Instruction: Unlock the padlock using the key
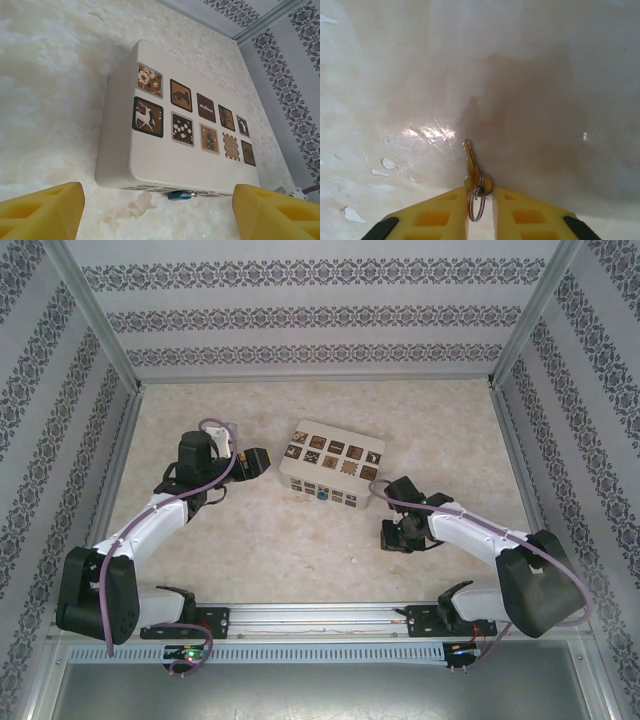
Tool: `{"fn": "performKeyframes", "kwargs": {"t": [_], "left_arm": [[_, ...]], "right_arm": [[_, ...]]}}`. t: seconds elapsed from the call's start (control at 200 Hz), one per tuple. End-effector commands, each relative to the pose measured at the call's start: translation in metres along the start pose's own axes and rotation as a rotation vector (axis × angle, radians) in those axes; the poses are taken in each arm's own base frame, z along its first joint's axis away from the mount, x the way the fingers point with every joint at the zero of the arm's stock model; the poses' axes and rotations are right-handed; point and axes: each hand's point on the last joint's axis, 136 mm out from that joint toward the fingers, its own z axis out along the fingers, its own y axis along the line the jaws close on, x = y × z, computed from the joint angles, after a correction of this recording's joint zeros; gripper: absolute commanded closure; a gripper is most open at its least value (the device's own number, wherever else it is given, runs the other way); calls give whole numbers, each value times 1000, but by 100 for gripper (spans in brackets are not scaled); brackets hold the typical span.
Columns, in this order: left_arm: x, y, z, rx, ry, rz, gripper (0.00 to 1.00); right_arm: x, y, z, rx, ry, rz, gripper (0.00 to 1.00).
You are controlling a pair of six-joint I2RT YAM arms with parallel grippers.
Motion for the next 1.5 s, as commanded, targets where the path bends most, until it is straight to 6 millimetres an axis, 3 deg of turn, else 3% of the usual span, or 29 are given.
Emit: {"fn": "performKeyframes", "kwargs": {"t": [0.0, 0.355, 0.794, 1.104, 1.299, 1.494], "left_arm": [[-9, -6, 1, 19, -24, 9, 22], [-13, -7, -2, 7, -24, 29, 22], [-25, -27, -13, 72, -66, 22, 22], [-32, -68, -20, 239, -33, 17, 28], [-19, -103, -14, 326, 49, 71, 31], [-3, -142, -6, 443, 136, 118, 33]], "right_arm": [[-7, 2, 0, 26, -14, -20, 85], [-7, -2, 4, 46, -9, -23, 100], [-28, 22, -20, -98, -185, -41, 100], [-56, 65, -67, -323, -433, -135, 100], [-67, 95, -112, -444, -629, -263, 100], [-66, 110, -144, -426, -773, -420, 100]]}}
